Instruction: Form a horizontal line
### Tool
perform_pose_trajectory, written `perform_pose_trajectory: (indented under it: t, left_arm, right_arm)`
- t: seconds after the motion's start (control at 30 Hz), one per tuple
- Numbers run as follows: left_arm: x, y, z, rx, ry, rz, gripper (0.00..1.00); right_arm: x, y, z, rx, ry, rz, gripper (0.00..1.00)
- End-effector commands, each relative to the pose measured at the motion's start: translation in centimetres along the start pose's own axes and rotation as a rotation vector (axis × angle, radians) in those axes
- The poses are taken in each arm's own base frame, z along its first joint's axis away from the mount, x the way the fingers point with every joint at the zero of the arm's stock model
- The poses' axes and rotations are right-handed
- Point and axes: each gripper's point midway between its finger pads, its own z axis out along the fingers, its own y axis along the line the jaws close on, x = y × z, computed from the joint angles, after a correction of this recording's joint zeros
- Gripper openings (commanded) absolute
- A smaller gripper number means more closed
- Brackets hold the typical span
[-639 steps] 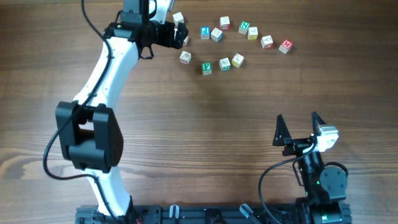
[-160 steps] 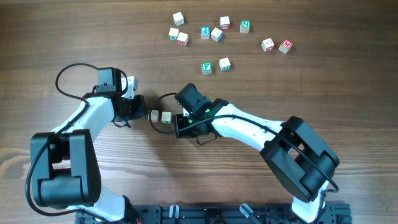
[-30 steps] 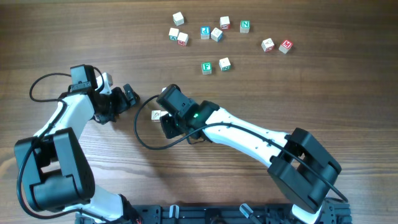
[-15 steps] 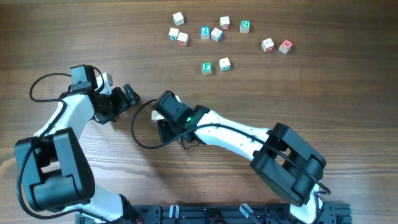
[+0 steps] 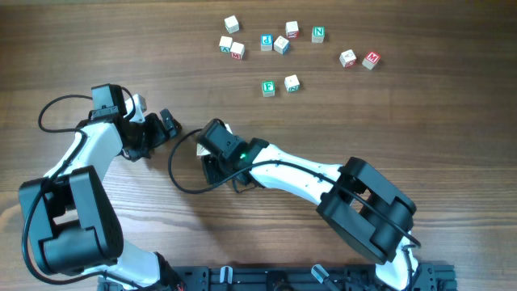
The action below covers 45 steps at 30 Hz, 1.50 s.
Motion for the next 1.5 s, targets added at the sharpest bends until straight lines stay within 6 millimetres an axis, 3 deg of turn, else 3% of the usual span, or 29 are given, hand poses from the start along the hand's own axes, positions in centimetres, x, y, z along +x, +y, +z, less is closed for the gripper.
perform_pose_trajectory:
  t: [0.0, 1.47]
  left_arm:
    - [3.4, 4.8, 2.4, -0.170, 0.104, -0.050, 1.00]
    - [3.4, 4.8, 2.4, -0.170, 0.104, -0.049, 1.00]
  right_arm:
    - [-0.2, -0.5, 0.7, 0.029, -0.015, -0.008, 0.05]
    - [-1.6, -1.3, 1.2, 0.058, -0.077, -0.008, 0.05]
